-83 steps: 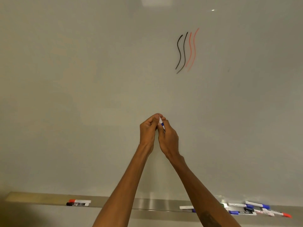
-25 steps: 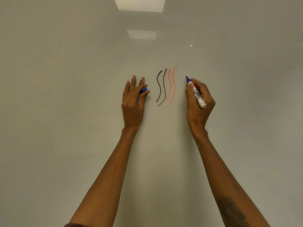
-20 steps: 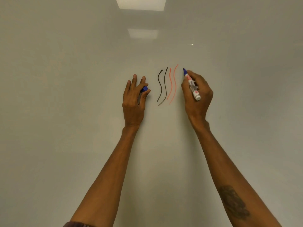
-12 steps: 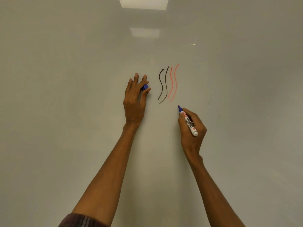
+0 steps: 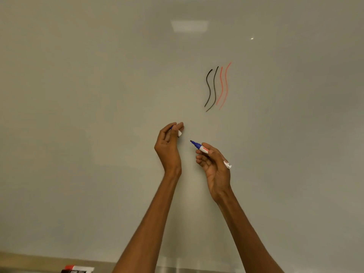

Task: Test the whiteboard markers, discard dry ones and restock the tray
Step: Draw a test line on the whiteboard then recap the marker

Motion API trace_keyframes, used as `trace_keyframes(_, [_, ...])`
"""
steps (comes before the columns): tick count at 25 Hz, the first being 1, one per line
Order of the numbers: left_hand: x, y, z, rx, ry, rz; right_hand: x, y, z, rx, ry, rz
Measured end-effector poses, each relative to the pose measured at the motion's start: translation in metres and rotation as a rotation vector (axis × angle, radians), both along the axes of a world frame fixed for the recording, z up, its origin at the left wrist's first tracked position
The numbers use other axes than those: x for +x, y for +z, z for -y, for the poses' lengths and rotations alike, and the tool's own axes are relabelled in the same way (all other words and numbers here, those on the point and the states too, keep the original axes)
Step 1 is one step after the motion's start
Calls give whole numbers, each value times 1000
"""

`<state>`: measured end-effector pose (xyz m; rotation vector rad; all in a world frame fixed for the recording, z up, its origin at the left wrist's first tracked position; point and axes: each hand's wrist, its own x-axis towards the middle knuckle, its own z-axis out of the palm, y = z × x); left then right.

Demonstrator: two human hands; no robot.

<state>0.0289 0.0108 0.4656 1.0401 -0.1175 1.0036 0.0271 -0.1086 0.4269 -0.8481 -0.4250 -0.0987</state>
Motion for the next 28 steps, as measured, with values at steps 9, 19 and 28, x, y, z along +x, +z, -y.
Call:
trace_keyframes(9, [-28,-61,-32,-240,-157,-125,-18,-43,-57,-128,73,2])
trace_keyframes(19, [-58,-95,-85,-288,-47,-189,-38,-73,-116,-212,129,-25])
trace_keyframes(28, [-77,-126,-122,-317,69,-202,-57,-97,-165,-294,137,-8])
